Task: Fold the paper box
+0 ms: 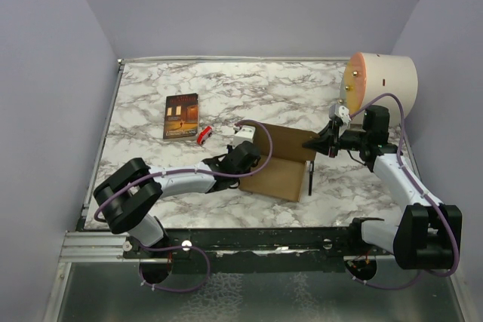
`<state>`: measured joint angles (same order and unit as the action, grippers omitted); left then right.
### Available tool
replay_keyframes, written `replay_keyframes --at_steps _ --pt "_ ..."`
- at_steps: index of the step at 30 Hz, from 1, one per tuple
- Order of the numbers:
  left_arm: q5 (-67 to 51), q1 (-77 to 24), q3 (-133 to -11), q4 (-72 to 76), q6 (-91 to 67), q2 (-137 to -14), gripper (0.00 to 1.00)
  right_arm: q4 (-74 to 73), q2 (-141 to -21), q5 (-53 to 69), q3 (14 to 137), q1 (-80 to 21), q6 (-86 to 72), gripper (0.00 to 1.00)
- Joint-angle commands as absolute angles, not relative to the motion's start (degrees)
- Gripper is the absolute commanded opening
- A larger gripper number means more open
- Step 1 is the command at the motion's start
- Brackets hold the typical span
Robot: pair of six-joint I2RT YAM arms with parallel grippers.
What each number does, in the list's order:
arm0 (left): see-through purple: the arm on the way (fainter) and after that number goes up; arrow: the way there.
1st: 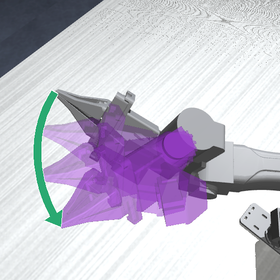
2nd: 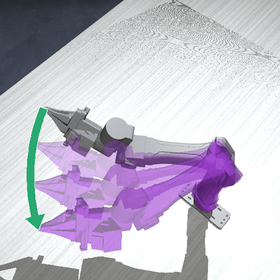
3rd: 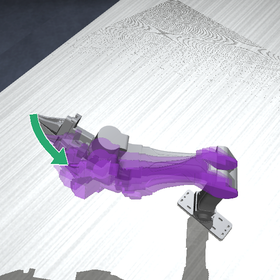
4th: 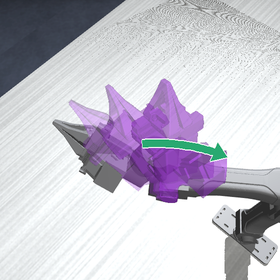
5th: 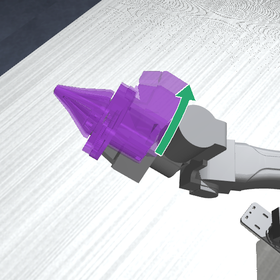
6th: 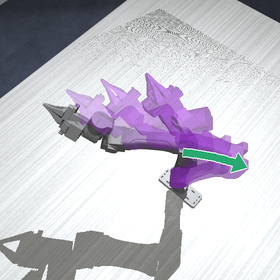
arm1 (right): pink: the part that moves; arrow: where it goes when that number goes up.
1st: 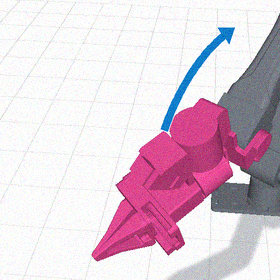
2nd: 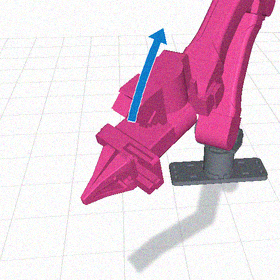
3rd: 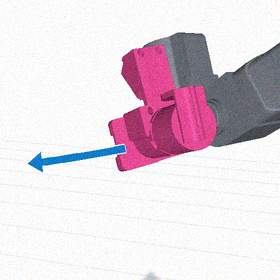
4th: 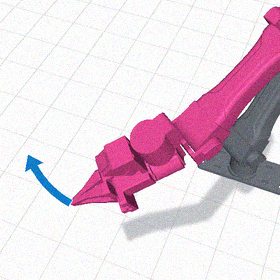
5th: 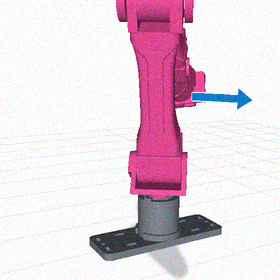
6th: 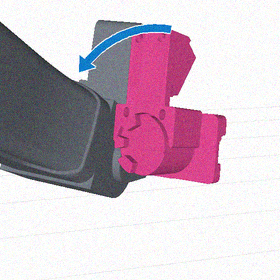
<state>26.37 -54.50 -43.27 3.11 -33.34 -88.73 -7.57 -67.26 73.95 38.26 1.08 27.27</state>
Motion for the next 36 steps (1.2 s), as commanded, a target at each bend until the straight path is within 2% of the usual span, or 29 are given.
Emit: replay_keyframes --at_steps 1,5,9,16,20,28,33,36 --pt "26.82 -54.23 -43.41 1.49 -31.25 -88.55 0.0 -6.25 -66.87 74.79 38.25 1.14 26.14 0.01" --pt "26.7 -54.23 -42.97 -0.13 -31.26 -84.99 0.27 -5.59 -66.78 74.56 38.09 1.14 25.09 0.01" --pt "26.67 -54.2 -41.07 -1.52 -31.34 -79.34 0.38 -5.46 -66.88 73.85 38.09 1.14 24.9 0.01" --pt "21.12 -54.08 -36.21 -0.47 -27.59 -68.2 0.46 -5.81 -66.8 73.37 38.23 1.14 24.86 0.01" --pt "16.83 -51.8 -32.08 2.48 -25.73 -59.93 0.57 -6.3 -66.83 73.71 38.28 1.23 25.22 0.01" --pt "-0.91 -31.65 -27.93 4.1 -26.58 -49.22 0.63 -5.62 -68.07 74.1 37.97 1.58 23.75 0.03" --pt "-10.48 -20.55 -32.9 0.3 -23.13 -53.64 0.66 4.3 -72.42 75.32 36.14 1.58 15.3 0.04" --pt "-15.34 -15.88 -36.63 -1.34 -20.88 -58.54 0.66 2.74 -78.4 76.1 40.45 1.58 16.19 0.04"
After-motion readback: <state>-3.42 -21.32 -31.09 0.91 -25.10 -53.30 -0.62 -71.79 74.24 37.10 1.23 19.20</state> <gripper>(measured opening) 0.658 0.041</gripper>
